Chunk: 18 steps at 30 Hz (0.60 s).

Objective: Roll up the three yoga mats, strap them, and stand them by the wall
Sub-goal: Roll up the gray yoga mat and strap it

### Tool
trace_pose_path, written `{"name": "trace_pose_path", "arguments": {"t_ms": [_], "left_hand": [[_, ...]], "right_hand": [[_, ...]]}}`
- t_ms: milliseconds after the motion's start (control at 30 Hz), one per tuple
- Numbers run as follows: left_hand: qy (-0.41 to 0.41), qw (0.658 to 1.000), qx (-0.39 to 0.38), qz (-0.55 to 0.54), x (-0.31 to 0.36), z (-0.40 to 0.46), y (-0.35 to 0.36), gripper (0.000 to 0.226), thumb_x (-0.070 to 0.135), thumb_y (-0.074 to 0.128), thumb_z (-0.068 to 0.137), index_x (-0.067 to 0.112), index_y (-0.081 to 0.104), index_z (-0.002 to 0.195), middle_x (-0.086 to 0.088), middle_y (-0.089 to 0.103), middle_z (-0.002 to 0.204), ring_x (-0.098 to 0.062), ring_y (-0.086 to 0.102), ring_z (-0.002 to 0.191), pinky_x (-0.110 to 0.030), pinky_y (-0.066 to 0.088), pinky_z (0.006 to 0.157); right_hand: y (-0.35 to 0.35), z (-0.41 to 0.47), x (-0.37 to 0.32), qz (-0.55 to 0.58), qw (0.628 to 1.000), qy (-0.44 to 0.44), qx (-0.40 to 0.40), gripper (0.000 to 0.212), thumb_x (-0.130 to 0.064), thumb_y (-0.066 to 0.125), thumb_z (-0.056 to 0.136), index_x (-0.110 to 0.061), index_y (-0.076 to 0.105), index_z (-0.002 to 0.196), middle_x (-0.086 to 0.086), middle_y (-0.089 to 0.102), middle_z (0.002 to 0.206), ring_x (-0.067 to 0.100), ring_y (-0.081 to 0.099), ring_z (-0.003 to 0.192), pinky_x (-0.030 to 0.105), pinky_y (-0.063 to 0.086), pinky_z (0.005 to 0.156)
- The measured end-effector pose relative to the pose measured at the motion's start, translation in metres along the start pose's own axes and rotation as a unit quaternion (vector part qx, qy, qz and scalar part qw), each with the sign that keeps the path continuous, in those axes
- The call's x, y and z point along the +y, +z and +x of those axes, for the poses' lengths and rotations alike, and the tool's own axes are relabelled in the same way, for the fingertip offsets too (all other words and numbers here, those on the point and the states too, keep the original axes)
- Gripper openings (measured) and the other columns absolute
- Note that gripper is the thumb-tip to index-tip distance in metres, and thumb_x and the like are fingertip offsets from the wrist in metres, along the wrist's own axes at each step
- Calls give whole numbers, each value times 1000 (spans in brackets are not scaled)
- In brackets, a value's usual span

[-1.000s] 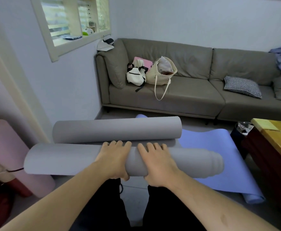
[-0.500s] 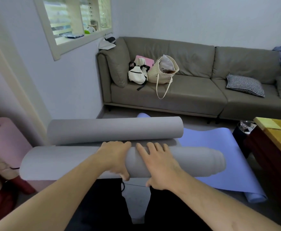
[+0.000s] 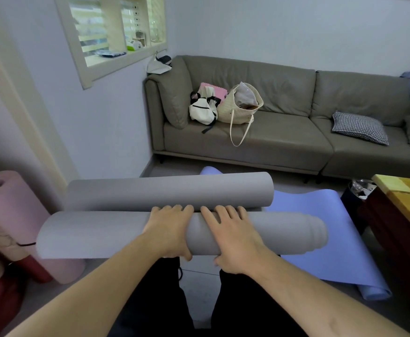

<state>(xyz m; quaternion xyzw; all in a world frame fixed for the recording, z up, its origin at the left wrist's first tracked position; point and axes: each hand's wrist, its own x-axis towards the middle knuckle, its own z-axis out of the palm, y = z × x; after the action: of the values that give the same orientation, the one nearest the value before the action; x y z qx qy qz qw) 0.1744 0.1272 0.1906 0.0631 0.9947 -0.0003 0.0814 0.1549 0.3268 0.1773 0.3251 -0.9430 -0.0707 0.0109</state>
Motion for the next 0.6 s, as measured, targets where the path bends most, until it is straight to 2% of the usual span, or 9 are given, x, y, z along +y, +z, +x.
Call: {"name": "trace_pose_path", "arguments": {"t_ms": [100,233,333,433,533,600], "left_hand": [[6,1000,-11,-10,-1,2,-5,81,63,82,51,33,41,114,11,56,110,-20,59,103,-44,46,92],[-2,1000,17,11,3,-4,-4,86,59,81,54,29,40,124,5,53,118,-23,55,112,-44,44,97],[6,998,33,55,7,-9,2,92,57,83,54,27,39,129,1,52,124,-26,54,116,-45,43,100],[8,999,4,35,8,-8,0,87,58,84,52,29,39,121,5,55,117,-24,58,110,-45,44,95],[6,1000,-17,6,2,-1,-10,84,63,85,49,32,40,113,10,58,108,-20,61,101,-43,45,87],[10,999,-33,-5,0,2,-14,82,66,86,47,32,43,109,12,59,102,-18,61,95,-40,45,81]], "right_hand": [[1,1,-1,-9,1000,13,7,119,-48,89,71,-22,13,158,11,44,144,34,46,129,53,33,115],[-19,7,2,9,1000,6,-9,91,-37,85,69,-25,31,141,4,53,125,31,53,113,47,42,94],[-31,8,7,53,996,6,-65,77,-47,87,62,-30,39,120,-4,56,109,26,58,99,42,41,78],[-30,6,4,75,994,10,-85,83,-50,88,62,-31,38,125,-3,56,116,26,58,106,43,45,85],[-25,0,-3,30,998,3,-47,108,-54,89,65,-25,27,149,3,49,136,31,51,124,50,42,105],[-21,-3,-7,3,1000,-2,-31,121,-59,90,65,-23,19,155,6,46,141,32,48,128,52,39,109]]}}
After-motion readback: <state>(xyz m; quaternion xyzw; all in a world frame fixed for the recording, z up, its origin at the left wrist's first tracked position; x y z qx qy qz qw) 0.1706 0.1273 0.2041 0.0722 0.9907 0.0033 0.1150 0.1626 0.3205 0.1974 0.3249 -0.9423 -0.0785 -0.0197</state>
